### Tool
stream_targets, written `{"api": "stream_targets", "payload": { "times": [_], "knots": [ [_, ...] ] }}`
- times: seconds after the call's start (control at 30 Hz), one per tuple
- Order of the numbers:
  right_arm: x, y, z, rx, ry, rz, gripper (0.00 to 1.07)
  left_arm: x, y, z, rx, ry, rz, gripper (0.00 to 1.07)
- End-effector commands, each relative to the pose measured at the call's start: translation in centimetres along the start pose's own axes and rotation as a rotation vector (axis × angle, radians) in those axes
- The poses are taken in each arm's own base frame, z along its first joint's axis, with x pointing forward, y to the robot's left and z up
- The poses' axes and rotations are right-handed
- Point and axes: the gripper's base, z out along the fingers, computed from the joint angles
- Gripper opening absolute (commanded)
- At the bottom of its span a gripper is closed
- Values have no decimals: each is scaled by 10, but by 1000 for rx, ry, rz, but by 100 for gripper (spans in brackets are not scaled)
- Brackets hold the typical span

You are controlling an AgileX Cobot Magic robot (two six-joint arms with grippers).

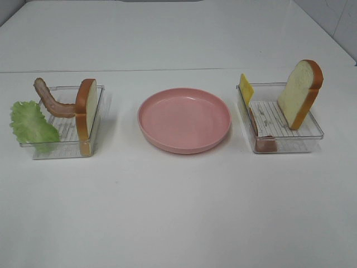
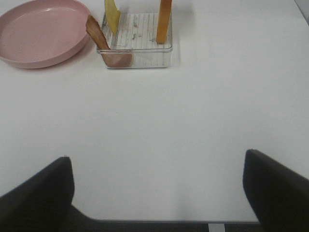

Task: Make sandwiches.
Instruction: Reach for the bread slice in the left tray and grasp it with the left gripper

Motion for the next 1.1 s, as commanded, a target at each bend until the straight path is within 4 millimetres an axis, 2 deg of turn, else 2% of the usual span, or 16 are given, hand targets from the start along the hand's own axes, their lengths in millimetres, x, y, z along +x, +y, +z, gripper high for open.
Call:
{"api": "stream_targets", "payload": {
  "times": [0.03,0.87,0.97,1.03,1.07,1.1],
  "knots": [
    [2,0,-1,10,-22,-3,92,0,-1,-2,6,-25,-5,102],
    [2,0,-1,10,-22,-3,92,-1,0,1,-1,-4,-2,102],
    [2,0,-1,10,-22,-3,92,-9,2,7,-9,70,-3,102],
    [2,0,-1,10,-22,-3,92,-30,3,17,-14,162,-11,102],
    [2,0,-1,10,-22,-3,92,-30,3,17,-14,162,-11,102],
    [2,0,-1,10,-22,-3,92,-50,4,27,-13,231,-20,102]
  ]
}}
